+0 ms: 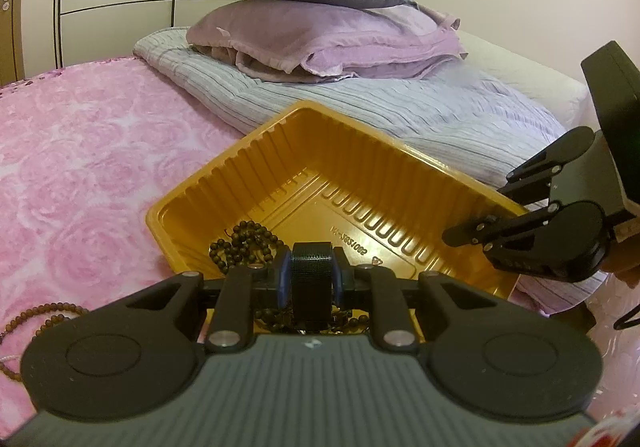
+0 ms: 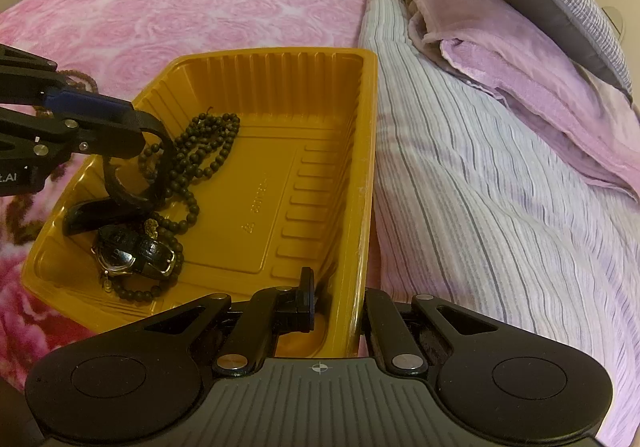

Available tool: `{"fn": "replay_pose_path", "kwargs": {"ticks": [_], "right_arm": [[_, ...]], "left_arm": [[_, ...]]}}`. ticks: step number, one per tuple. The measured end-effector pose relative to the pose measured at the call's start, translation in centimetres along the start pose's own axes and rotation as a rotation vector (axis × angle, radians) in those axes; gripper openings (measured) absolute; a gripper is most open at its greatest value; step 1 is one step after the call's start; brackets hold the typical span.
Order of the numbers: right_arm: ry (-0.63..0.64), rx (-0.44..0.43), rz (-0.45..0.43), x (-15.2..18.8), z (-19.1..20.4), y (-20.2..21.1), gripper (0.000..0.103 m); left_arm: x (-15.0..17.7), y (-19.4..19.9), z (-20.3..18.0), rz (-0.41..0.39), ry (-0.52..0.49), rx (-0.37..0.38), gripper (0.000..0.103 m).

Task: Organize jewelry
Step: 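Carry the black watch over the tray and open the left gripper, then move the left gripper to the brown bead strand and grasp it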

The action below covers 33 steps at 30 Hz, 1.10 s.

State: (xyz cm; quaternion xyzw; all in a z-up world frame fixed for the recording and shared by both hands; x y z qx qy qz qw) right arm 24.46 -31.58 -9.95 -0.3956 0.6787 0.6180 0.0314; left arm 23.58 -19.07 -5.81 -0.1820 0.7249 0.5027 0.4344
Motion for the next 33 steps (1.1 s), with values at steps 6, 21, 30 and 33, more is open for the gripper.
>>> {"fn": "replay_pose_path", "kwargs": {"ticks": [6,21,30,33], "right_arm": [[0.000,0.001,-0.001,0.1,-0.1,-0.1,0.006],[0.000,0.001,-0.001,0.1,-0.1,-0.1,0.006],[-0.006,-0.001,0.000,0.3,-0.2,-0.2,0.006],[-0.005,0.000,-0.001,0.3,-0.1,-0.2,0.006]], "left_arm": [[-0.3,-0.4,-0.1,0.002,-0.003,0.001,0.018],[0.4,-1.1,-0.3,0.024,0.025,0.037,0.028],[1.5,2.6,4.7,-0.007,0.079,-0.075,0.030],[2.7,4.4,7.1,-0.011,0.088,-0.135,0.030]]}}
Point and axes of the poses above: each gripper's, at about its wrist camera, not at the fingertips, and y roughly against the way its jaws point, z to its left, x to its underside, the point moved 10 cm from there along -y, roughly the way its jaws point, and after that the axes turned 2 degrees about -x, right-handed, at the moved point
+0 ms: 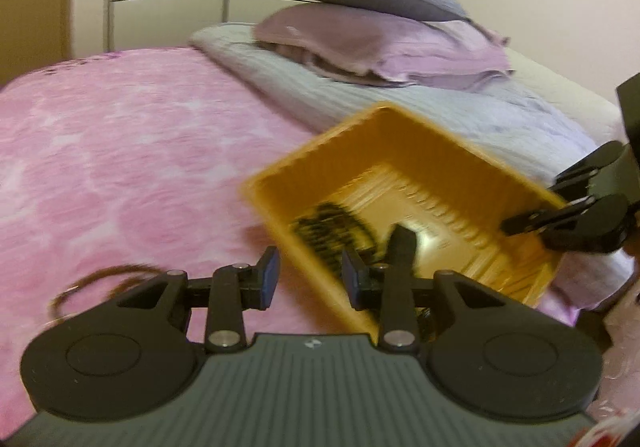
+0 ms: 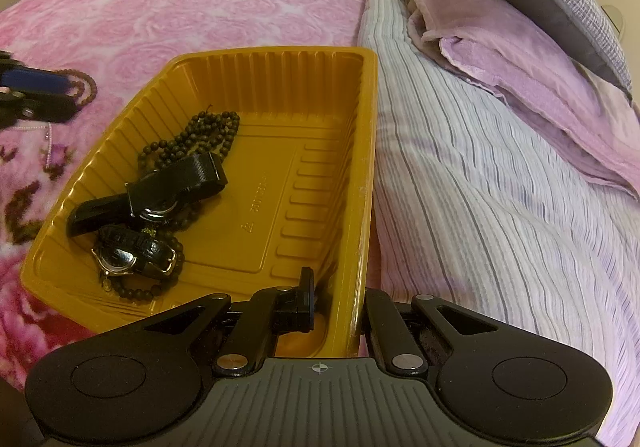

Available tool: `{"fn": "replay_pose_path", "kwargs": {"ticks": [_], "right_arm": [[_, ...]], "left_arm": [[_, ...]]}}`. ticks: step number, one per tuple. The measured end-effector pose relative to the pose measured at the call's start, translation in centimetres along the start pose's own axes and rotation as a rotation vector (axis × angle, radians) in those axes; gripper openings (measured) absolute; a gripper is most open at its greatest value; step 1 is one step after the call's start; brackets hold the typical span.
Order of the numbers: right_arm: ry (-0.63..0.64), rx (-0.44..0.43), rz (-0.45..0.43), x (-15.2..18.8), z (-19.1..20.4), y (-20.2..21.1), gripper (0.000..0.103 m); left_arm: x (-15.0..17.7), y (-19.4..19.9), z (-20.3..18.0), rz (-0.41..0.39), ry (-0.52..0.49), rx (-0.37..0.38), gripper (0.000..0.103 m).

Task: Organize jewelry
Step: 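Move the left gripper to the brown bead strand and grasp it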

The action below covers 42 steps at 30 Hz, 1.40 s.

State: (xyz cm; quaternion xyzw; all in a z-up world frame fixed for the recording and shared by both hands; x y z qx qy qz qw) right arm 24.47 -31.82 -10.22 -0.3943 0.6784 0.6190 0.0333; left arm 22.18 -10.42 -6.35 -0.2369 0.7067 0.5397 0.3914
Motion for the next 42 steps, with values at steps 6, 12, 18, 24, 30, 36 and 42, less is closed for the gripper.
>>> {"fn": "replay_pose_path", "kwargs": {"ticks": [6,12,18,24,30,36,42], "right_arm": [[0.002,0.001,0.000,0.0,0.0,0.0,0.006],[0.005,0.006,0.002,0.1,0.0,0.0,0.006],[0.010,0.010,0.008,-0.1,0.1,0.0,0.006],[0.011,0.012,0.010,-0.1,0.1,0.0,0.006],[0.009,0.011,0.013,0.0,0.1,0.0,0.006],[0.007,0.009,0.015,0.1,0.0,-0.1,0.006],[0.004,0.008,0.015,0.0,0.0,-0.2,0.006]], "left_arm": [[2.9,2.9,5.6,0.020,0.023,-0.129,0.031],[5.7,4.8,10.0,0.055,0.013,-0.236,0.031],[6.5,4.5,11.8,0.076,-0.015,-0.261,0.031],[5.7,1.9,11.6,0.084,0.028,-0.231,0.031],[4.8,-0.9,11.9,0.097,0.073,-0.257,0.031],[5.2,-3.1,12.4,0.160,0.091,-0.258,0.024],[5.1,-2.2,11.9,0.141,0.086,-0.246,0.006]]}}
Point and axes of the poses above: each gripper's, at about its wrist camera, not at the fingertips, and y roughly against the way its jaws point, z to its left, x to its underside, the point moved 10 cm from there along -y, roughly the way its jaws point, and after that the axes turned 2 degrees about -x, right-handed, at the moved point
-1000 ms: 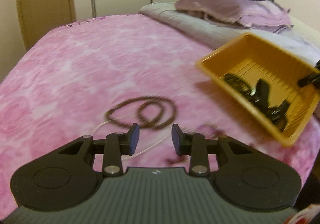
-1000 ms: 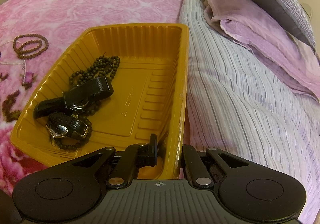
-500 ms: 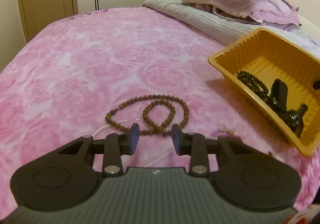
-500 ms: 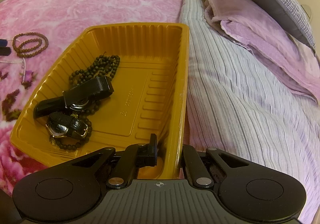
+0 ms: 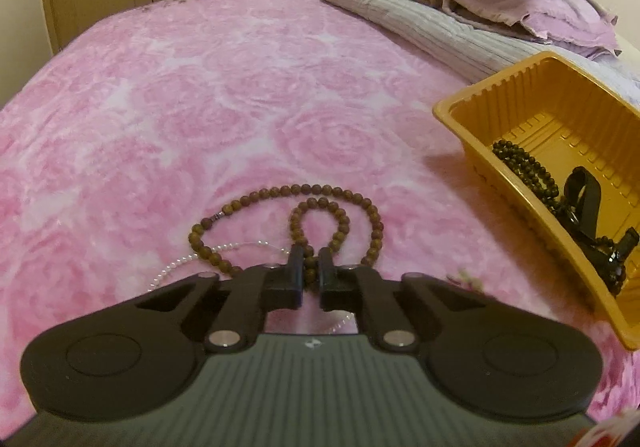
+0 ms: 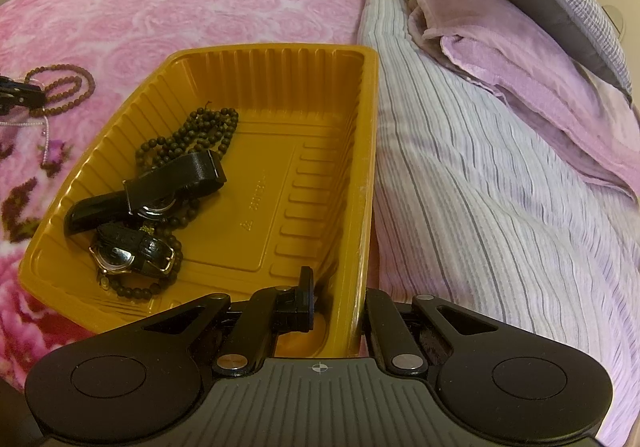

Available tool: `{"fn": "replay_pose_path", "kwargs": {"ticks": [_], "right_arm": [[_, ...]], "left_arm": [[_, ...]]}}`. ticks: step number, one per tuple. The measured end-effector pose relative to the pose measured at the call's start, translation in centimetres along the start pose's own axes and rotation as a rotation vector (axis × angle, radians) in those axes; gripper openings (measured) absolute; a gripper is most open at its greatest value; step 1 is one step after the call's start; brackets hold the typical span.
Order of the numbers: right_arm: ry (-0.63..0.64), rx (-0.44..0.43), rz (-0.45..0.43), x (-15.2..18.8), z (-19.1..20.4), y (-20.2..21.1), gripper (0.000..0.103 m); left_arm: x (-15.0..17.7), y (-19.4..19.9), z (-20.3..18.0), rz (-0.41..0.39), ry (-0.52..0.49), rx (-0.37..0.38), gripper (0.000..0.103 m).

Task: Organize jewelry
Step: 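Move the left gripper to the brown bead strand and grasp it, then lift the brown bead strand into the tray and open the left gripper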

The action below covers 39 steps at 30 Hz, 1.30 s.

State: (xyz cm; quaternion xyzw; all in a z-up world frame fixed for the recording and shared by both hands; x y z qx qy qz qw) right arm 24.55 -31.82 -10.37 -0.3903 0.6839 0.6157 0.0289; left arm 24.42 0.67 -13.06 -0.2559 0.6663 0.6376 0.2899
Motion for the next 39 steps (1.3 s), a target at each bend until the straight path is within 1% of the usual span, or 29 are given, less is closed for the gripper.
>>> {"fn": "replay_pose_path", "kwargs": {"ticks": [3,7,13,26,30,35,39], "right_arm": [[0.001,0.001,-0.001,0.0,0.0,0.0,0.006],[0.001,0.001,-0.001,-0.1,0.0,-0.1,0.006],[0.003,0.005,-0.004,-0.2,-0.1,-0.1,0.006],[0.006,0.007,-0.010,-0.3,0.2,0.2,0.006],[0.008,0.008,-0.013,-0.4,0.2,0.4,0.006],[0.007,0.008,-0.014,-0.4,0.2,0.4,0.006],[0.006,0.008,-0.014,-0.4,0.2,0.3,0.006]], "left_arm": [[-0.4,1.1,0.1,-0.021,0.006,0.011,0.005],[-2.1,3.4,0.6,-0.071,-0.006,0.018,0.005],[-5.6,7.2,1.5,-0.162,-0.028,0.029,0.005],[-12.4,12.3,1.1,-0.279,-0.094,0.091,0.005],[-14.7,14.0,0.5,-0.325,-0.115,0.107,0.005],[-16.8,15.2,-0.8,-0.362,-0.126,0.136,0.005],[-18.0,16.1,-3.2,-0.384,-0.133,0.198,0.005]]}}
Point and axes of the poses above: each gripper's, at about its wrist camera, not at the fingertips, and y roughly against the way its jaws point, z to its left, x to its underside, the point moved 10 cm from there along -y, roughly the way its jaws point, and after that the axes turned 2 degrees about -x, right-handed, at the moved point
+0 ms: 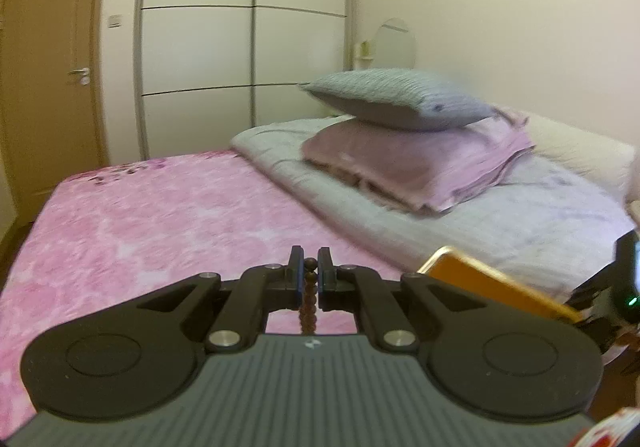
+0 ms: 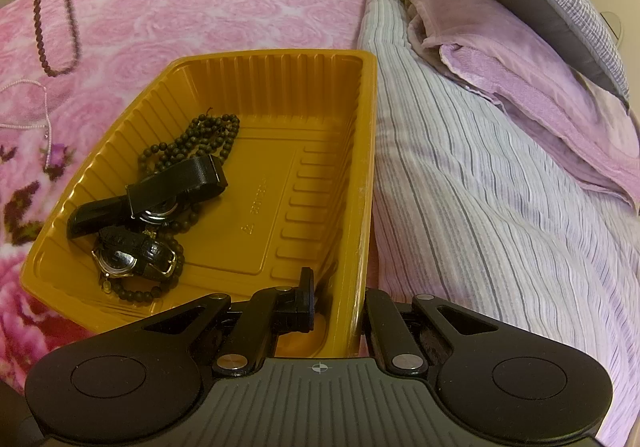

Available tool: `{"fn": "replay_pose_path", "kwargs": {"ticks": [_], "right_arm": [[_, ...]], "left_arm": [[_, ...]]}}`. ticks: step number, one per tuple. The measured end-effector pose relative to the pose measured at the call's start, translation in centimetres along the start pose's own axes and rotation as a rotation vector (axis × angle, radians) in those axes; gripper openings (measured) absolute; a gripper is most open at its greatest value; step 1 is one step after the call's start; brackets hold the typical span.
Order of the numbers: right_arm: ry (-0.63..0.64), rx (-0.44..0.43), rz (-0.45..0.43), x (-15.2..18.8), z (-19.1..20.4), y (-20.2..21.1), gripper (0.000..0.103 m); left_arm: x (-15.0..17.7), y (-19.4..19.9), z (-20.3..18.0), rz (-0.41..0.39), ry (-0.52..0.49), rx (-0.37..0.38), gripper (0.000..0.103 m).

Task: Organize jewelry
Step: 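Lift the brown bead strand into the tray and open the left gripper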

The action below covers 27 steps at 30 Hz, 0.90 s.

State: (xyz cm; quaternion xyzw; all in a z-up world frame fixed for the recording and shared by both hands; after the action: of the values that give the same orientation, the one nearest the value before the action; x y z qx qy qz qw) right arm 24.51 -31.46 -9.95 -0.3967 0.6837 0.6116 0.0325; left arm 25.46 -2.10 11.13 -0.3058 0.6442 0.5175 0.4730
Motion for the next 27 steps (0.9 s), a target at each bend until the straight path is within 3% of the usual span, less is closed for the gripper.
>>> {"fn": "replay_pose_path", "kwargs": {"ticks": [8,12,20,27], "right_arm": [[-0.002,-0.001,-0.003,0.0,0.0,0.1,0.006],[-0.002,-0.002,-0.004,0.0,0.0,0.1,0.006],[-0.006,-0.005,-0.004,0.0,0.0,0.0,0.006],[-0.006,-0.007,-0.003,0.1,0.0,0.0,0.006]], "left_arm": [[-2.6,-1.4,-7.0,-0.032,-0.007,0.158,0.005],[-2.3,-3.0,-10.5,-0.011,-0.026,0.219,0.005],[2.1,-8.4,-13.7,0.114,-0.062,0.227,0.005],[5.4,-11.7,-13.9,0.207,-0.072,0.232,0.005]]}}
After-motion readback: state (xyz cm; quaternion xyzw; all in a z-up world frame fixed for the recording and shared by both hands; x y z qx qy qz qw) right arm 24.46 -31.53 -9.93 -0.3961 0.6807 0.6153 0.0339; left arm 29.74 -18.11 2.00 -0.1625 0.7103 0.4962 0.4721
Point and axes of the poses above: each gripper's, at about its wrist camera, not at the fingertips, and y roughly against the way its jaws point, z to its left, x to its underside, the point moved 10 cm from there along -y, roughly the way its jaws point, and after that the axes turned 2 degrees about -x, right-handed, at the moved point
